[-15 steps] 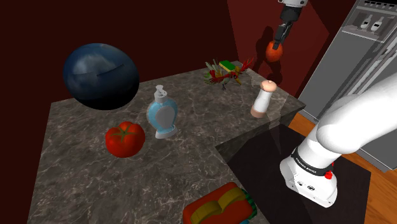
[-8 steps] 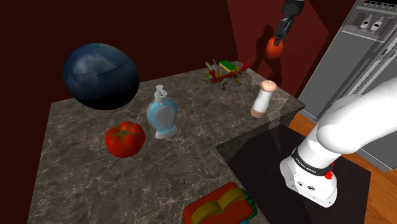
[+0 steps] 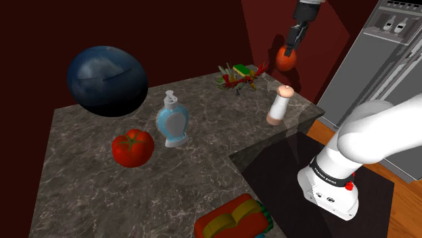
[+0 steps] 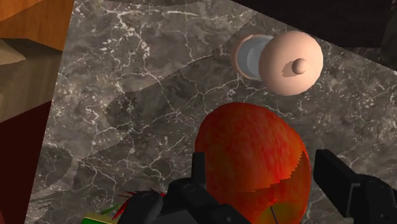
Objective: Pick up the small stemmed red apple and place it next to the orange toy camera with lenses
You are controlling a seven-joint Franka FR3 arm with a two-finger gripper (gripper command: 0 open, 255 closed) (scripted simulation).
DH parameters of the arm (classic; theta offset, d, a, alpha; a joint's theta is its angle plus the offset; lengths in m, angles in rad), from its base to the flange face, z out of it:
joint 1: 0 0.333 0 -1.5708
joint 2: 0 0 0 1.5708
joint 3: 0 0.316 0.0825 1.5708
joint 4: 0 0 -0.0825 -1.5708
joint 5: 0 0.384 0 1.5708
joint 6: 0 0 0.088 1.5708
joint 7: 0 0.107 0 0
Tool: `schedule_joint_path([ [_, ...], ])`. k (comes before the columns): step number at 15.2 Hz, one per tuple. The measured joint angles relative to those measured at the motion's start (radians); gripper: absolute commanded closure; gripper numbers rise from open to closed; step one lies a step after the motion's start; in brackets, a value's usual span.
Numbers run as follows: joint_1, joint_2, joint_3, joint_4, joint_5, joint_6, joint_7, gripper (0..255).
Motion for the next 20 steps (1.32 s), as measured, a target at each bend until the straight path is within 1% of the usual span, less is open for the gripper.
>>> schedule_joint_path([
  [4,0.019,-0.085,0.091,-0.076,0.039,-0.013,0.101,255],
  [11,0.07,-0.179,0.244,-0.145,0.136,-0.036,0.268,255],
  [15,0.103,-0.209,0.331,-0.172,0.198,-0.034,0.36,255],
  [18,0.13,-0.21,0.4,-0.157,0.248,-0.042,0.434,255],
  [20,0.148,-0.204,0.449,-0.16,0.283,-0.028,0.484,255],
])
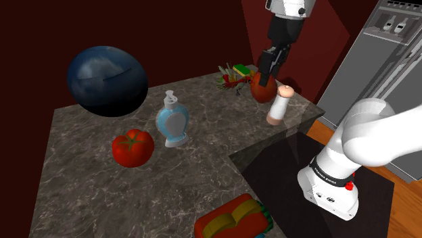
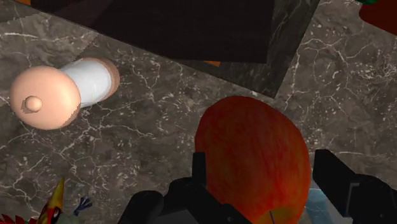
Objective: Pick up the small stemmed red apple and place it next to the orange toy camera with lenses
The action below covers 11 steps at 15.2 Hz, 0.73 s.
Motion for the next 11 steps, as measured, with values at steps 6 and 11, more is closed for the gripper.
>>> schedule_joint_path([
  [6,0.047,0.02,0.137,0.033,0.093,0.012,0.145,255],
  [11,0.07,0.084,0.258,0.101,0.156,0.036,0.268,255],
])
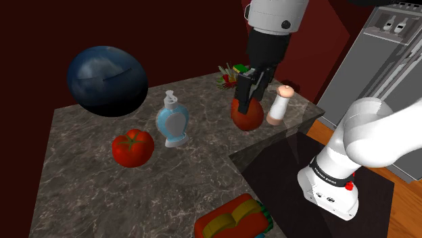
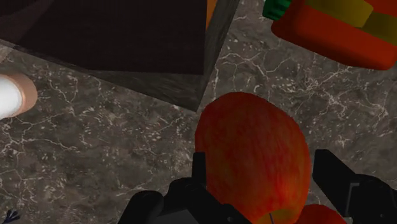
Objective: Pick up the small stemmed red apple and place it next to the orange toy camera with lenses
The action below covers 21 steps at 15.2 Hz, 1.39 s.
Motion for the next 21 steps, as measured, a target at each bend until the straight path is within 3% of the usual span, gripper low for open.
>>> schedule_joint_path([
  [7,0.004,0.127,0.177,0.13,0.047,0.044,0.176,255],
  [12,-0.023,0.26,0.321,0.261,0.031,0.08,0.313,255],
  [17,-0.071,0.432,0.495,0.411,-0.05,0.112,0.475,255],
  [21,-0.1,0.64,0.674,0.546,-0.214,0.13,0.664,255],
])
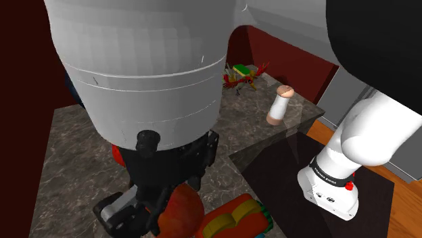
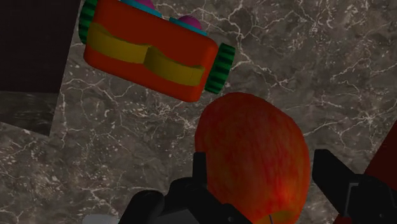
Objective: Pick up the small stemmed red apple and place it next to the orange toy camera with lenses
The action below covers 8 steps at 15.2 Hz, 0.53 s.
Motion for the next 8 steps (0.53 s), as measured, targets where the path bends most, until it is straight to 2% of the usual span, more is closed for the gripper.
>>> schedule_joint_path([
  [2,0.039,0.174,0.078,0.095,-0.16,-0.013,0.135,255],
  [3,0.088,0.256,0.086,0.144,-0.24,-0.028,0.198,255],
  [4,0.142,0.319,0.078,0.187,-0.301,-0.042,0.245,255],
  [6,0.286,0.445,0.039,0.313,-0.414,-0.095,0.328,255],
  [7,0.326,0.479,0.023,0.343,-0.444,-0.104,0.346,255],
  [8,0.345,0.497,0.013,0.347,-0.46,-0.097,0.356,255],
])
